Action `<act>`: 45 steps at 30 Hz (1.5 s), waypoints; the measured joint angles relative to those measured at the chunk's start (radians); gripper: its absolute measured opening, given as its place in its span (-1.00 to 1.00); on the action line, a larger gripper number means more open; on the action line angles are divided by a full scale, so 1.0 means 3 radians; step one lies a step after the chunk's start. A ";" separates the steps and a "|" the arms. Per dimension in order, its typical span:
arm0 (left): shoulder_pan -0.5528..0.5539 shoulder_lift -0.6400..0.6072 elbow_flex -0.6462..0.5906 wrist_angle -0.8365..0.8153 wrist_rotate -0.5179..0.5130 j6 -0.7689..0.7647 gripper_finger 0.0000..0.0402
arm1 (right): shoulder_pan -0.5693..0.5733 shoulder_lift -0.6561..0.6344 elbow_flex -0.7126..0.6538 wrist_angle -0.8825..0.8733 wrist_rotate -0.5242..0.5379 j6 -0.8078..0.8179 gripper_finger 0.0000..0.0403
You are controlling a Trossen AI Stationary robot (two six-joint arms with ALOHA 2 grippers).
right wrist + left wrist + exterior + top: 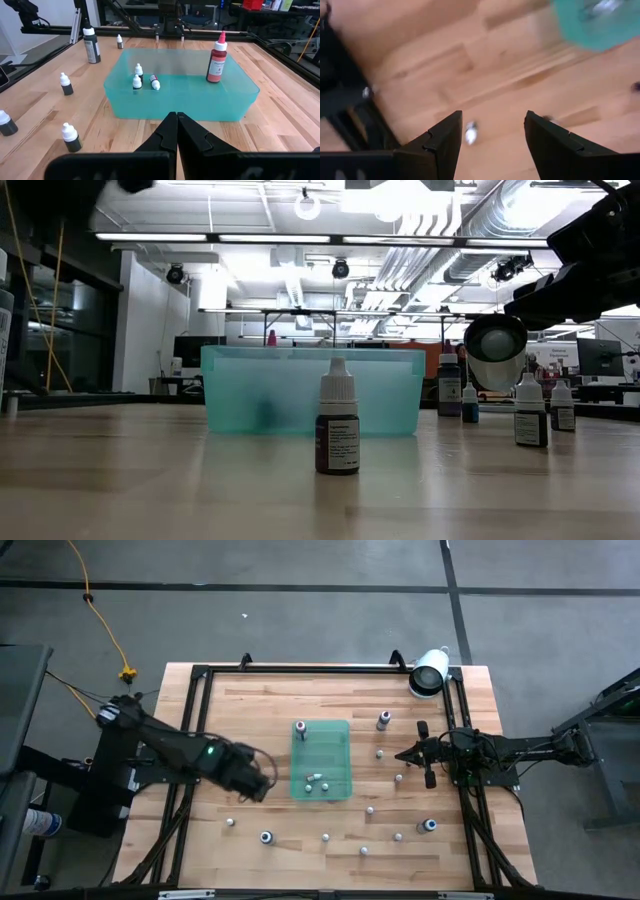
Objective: Pick & Place food coloring
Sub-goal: Put the small green food coloring bottle into the green bin
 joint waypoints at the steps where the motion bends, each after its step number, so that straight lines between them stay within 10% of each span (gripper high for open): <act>1: -0.0067 -0.0029 -0.0107 0.0023 0.0057 -0.0099 0.02 | 0.0000 0.0001 0.0000 -0.0001 0.0000 0.0000 -1.00; 20: -0.0701 -0.0086 -0.1218 0.1277 0.0446 -0.1155 0.02 | 0.0001 0.0000 0.0000 -0.0001 0.0000 -0.0001 -1.00; 45: -0.0699 0.0374 -0.1312 0.1604 0.0839 -0.0989 0.01 | 0.0001 0.0001 0.0000 -0.0002 0.0001 0.0000 -1.00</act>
